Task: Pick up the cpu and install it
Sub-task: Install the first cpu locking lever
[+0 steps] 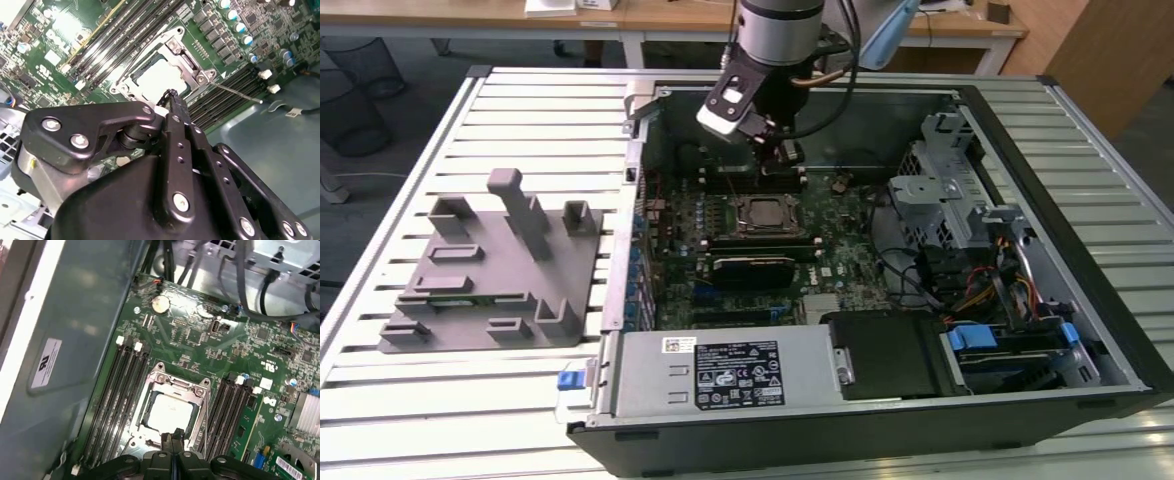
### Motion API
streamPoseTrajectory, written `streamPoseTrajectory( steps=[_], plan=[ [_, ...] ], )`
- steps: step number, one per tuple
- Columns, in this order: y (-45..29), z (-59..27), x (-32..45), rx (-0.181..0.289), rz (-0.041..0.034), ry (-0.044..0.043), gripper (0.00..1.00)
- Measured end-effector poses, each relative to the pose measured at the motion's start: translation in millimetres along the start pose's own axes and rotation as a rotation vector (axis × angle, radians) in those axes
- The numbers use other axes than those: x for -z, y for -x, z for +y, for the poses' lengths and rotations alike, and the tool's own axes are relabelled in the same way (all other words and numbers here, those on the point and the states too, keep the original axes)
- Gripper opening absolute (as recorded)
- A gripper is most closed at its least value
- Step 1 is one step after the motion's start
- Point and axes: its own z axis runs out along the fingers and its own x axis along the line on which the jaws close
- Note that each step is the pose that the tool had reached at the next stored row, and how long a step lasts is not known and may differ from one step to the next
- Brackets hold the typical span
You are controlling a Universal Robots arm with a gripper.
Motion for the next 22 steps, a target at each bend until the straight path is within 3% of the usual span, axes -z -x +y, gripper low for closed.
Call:
streamPoseTrajectory(
  steps=[6,22],
  plan=[
    [-0.2,-1.1,-0.3,0.04,-0.0013,-0.0007,0.11],
    [-0.3,-1.2,-2.0,0.323,-0.0009,-0.0009,0.11]
  ],
)
